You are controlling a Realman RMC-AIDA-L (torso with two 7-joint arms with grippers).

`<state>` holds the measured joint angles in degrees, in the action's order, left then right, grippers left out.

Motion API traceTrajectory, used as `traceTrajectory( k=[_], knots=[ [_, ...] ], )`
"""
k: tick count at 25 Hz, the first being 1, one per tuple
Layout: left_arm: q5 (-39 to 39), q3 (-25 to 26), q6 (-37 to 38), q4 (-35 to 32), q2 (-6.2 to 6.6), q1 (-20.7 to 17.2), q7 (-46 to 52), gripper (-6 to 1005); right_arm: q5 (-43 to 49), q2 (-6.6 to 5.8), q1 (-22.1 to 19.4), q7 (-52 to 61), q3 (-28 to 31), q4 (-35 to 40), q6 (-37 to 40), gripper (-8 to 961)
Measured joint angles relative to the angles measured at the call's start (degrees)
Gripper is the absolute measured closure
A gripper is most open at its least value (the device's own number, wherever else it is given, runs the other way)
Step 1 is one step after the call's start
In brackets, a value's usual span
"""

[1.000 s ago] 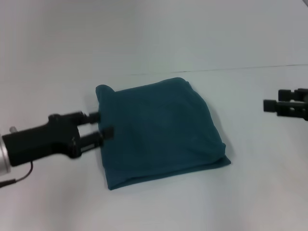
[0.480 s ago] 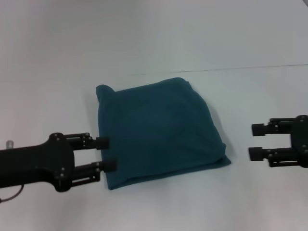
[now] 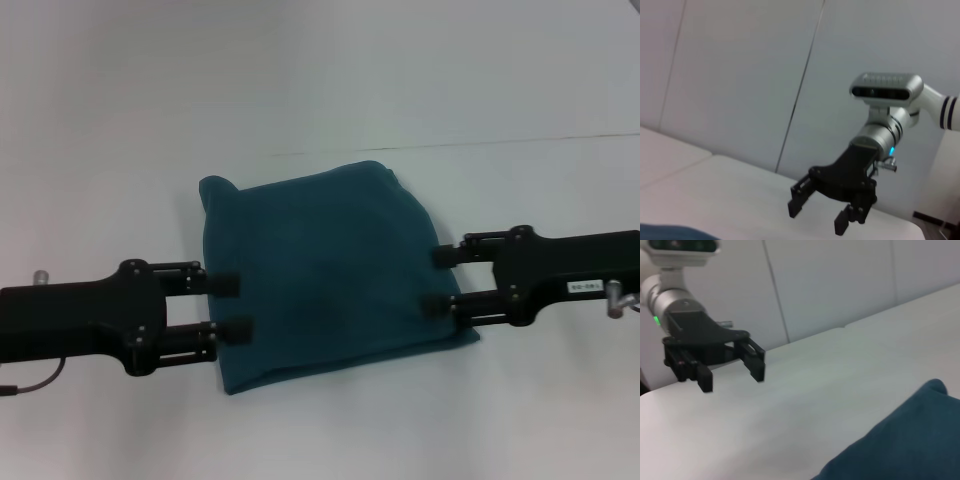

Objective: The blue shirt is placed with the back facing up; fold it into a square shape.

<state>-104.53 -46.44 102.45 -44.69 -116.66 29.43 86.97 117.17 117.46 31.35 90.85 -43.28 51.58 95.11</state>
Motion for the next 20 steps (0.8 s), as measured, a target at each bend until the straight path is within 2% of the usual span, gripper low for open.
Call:
traceTrajectory(
  k=[6, 20],
  knots=[
    [-2.5, -0.1, -0.2, 0.9, 0.37, 1.4, 1.5, 388, 0.4, 0.2, 1.0, 0.3, -0.5, 0.3, 0.4, 194],
    [-1.9, 1.7, -0.2, 0.9, 0.0, 0.9, 1.9, 386, 0.1, 0.23, 1.1, 0.0, -0.5, 1.1, 1.9, 194]
  ],
)
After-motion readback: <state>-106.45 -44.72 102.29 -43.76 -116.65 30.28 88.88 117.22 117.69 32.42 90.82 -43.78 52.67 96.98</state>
